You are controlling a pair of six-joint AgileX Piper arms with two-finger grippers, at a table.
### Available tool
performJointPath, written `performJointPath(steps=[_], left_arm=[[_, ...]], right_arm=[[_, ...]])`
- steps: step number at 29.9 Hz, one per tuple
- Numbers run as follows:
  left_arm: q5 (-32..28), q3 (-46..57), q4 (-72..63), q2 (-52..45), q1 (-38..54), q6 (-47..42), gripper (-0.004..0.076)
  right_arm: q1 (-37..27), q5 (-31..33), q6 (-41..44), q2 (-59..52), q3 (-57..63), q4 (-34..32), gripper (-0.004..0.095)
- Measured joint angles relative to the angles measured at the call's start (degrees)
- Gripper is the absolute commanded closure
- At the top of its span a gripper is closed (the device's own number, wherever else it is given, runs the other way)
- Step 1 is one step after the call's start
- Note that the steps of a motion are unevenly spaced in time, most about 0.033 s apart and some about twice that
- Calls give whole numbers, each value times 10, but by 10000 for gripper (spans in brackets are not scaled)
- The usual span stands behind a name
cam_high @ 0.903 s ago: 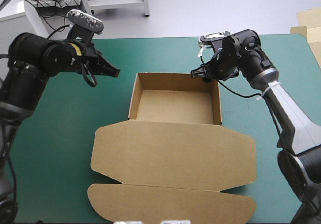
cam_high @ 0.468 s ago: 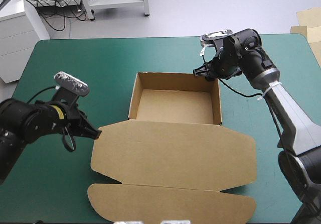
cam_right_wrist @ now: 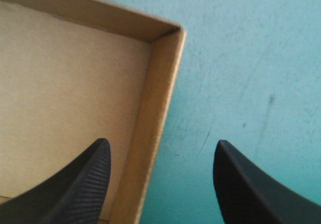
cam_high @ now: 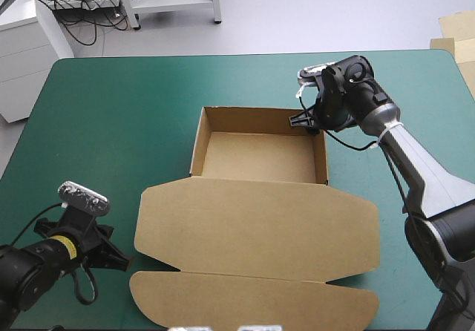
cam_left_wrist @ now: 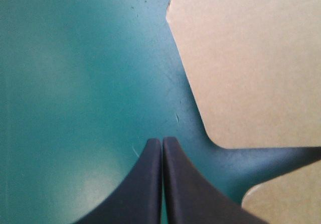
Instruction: Fold the box
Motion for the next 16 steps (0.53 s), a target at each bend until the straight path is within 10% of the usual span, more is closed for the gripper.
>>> performJointPath(steps=[10, 16], left_arm=[[8, 59, 5, -94, 0, 10, 734], [11, 84, 4, -118, 0, 9, 734]], right_arm=[[-9, -4, 25, 57, 46, 28, 377], [-11, -3, -3, 84, 47, 38, 930]])
